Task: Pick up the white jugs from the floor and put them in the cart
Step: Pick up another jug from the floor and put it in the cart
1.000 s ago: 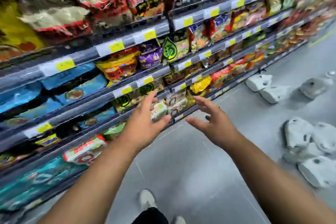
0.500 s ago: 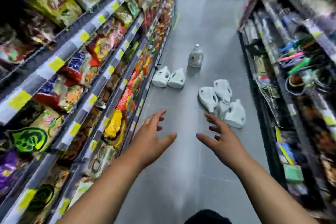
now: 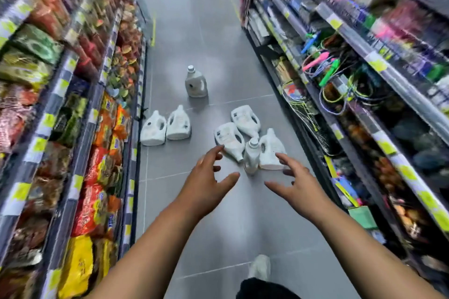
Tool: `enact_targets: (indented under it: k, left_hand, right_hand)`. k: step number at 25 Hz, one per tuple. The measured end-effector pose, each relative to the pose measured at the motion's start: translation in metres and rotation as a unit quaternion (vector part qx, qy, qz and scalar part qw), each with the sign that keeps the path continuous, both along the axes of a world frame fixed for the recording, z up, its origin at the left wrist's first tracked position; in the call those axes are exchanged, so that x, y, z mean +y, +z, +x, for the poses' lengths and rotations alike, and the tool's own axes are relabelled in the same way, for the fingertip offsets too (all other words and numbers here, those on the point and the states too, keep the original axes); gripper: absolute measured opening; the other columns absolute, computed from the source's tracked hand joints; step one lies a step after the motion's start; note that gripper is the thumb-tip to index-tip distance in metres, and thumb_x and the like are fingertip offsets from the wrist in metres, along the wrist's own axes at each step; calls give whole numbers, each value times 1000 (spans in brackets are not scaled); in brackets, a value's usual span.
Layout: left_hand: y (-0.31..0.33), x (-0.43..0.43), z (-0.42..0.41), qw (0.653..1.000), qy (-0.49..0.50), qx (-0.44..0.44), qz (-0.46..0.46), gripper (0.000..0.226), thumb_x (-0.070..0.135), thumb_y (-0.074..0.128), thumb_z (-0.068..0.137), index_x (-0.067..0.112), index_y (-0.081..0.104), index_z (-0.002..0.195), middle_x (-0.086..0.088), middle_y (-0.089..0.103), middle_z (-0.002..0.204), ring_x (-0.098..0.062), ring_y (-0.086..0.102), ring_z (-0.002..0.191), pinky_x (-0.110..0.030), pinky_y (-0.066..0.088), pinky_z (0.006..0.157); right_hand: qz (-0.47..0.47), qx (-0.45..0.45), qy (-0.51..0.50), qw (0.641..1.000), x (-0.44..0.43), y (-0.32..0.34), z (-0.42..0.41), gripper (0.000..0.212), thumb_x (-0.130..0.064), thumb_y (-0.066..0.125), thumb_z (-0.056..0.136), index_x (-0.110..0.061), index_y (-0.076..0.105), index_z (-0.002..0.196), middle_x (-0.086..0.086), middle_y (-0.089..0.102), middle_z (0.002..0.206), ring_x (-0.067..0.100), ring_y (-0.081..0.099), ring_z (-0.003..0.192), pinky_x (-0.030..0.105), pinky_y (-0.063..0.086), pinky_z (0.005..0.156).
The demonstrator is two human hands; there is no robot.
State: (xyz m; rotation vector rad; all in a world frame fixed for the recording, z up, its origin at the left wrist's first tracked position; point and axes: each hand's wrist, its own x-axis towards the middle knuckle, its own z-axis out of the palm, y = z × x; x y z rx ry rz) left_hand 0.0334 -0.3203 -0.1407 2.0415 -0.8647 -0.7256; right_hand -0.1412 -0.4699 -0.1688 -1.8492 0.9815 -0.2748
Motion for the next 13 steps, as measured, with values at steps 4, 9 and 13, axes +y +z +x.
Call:
enact_targets:
  k: [4, 9, 13]
  left_hand:
    - [-9, -69, 48, 999, -33, -33, 11, 71, 43, 71, 82, 38, 35, 143, 7, 50, 134, -7, 51, 117, -36, 46, 101]
    - [-36, -148, 115, 990, -128, -54, 30, 75, 46, 73, 81, 36, 35, 144, 6, 49, 139, -9, 46, 126, -34, 41, 107]
    - [-75, -229, 181, 967, -240, -80, 28, 76, 39, 75, 81, 24, 37, 145, 1, 47, 140, -13, 42, 131, -17, 28, 105]
  right_hand:
    - [3, 7, -32, 999, -60, -8, 38, 75, -30, 81, 74, -33, 45, 139, -3, 48, 134, 14, 52, 115, 33, 44, 99]
    - [33, 34, -86, 995, -101, -46, 79, 82, -35, 81, 74, -35, 38, 143, -4, 43, 139, 12, 47, 121, 30, 41, 101]
    - [49, 71, -186, 979, -137, -92, 128, 92, -38, 80, 74, -34, 25, 148, 0, 37, 144, 14, 44, 127, 24, 34, 96]
